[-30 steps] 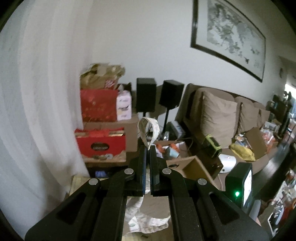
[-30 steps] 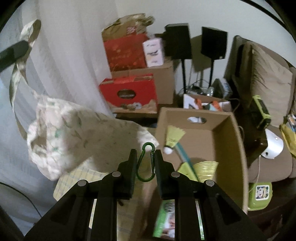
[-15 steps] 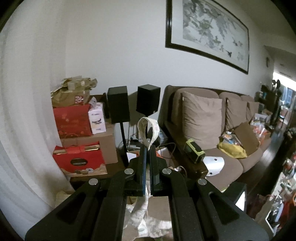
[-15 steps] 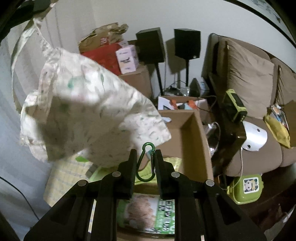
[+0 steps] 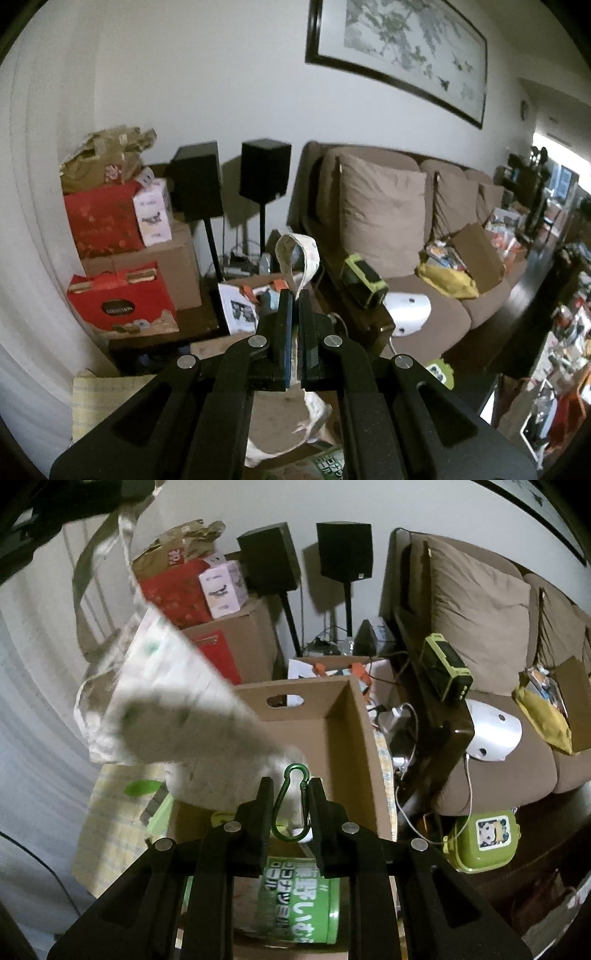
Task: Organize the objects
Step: 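Lift the white cloth bag with both grippers and carry it over the box, then lower the bag into the box and open both grippers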
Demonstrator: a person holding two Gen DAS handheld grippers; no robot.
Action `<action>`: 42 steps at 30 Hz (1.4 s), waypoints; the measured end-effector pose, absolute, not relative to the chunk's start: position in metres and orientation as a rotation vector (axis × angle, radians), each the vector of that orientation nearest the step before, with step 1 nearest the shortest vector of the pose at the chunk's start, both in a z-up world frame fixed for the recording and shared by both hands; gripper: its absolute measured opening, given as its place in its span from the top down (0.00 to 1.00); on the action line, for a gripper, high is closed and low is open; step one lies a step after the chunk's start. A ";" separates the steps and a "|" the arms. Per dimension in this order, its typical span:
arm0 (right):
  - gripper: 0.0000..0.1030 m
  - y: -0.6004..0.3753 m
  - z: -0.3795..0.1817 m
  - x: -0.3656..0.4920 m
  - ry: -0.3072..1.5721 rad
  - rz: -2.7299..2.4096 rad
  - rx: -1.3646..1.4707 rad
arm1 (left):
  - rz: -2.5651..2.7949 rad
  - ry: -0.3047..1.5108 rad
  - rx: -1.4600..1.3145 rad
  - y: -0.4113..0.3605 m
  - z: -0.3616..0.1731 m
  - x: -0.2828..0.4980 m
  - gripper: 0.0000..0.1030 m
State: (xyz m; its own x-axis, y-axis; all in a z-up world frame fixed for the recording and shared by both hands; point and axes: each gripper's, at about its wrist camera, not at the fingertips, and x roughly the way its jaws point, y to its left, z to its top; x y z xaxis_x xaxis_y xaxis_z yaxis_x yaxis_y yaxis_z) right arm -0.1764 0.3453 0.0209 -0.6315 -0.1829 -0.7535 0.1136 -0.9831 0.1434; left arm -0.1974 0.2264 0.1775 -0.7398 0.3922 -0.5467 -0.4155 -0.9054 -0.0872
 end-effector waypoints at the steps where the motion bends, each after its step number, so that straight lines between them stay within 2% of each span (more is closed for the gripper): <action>1: 0.83 0.347 0.018 -0.178 -0.128 -2.694 1.265 | 2.577 0.058 -0.821 0.228 0.168 -0.199 0.98; 16: 0.83 0.348 -0.022 -0.194 -0.153 -2.650 1.348 | 2.465 0.071 -1.250 0.212 -0.007 -0.226 0.97; 25: 0.83 0.340 -0.045 -0.200 -0.185 -2.590 1.392 | 2.371 0.081 -1.424 0.207 -0.065 -0.230 0.97; 26: 0.83 0.339 -0.047 -0.201 -0.194 -2.581 1.394 | 2.362 0.071 -1.430 0.206 -0.066 -0.230 0.92; 27: 0.83 0.339 -0.048 -0.202 -0.200 -2.575 1.399 | 2.354 0.061 -1.433 0.204 -0.065 -0.231 0.81; 28: 0.83 0.338 -0.051 -0.203 -0.204 -2.572 1.405 | 2.346 0.040 -1.434 0.201 -0.064 -0.230 0.74; 29: 0.83 0.337 -0.052 -0.204 -0.208 -2.568 1.407 | 2.341 0.018 -1.428 0.198 -0.062 -0.230 0.57; 30: 0.83 0.337 -0.054 -0.205 -0.217 -2.563 1.410 | 2.341 -0.008 -1.416 0.195 -0.057 -0.228 0.49; 32: 0.83 0.338 -0.057 -0.206 -0.243 -2.554 1.414 | 2.365 -0.044 -1.389 0.185 -0.047 -0.225 0.43; 35: 0.83 0.337 -0.059 -0.208 -0.264 -2.550 1.415 | 2.389 -0.081 -1.382 0.168 -0.037 -0.222 0.30; 42: 0.82 0.321 -0.059 -0.212 -0.261 -2.538 1.383 | 2.456 -0.111 -1.324 0.139 -0.015 -0.214 0.30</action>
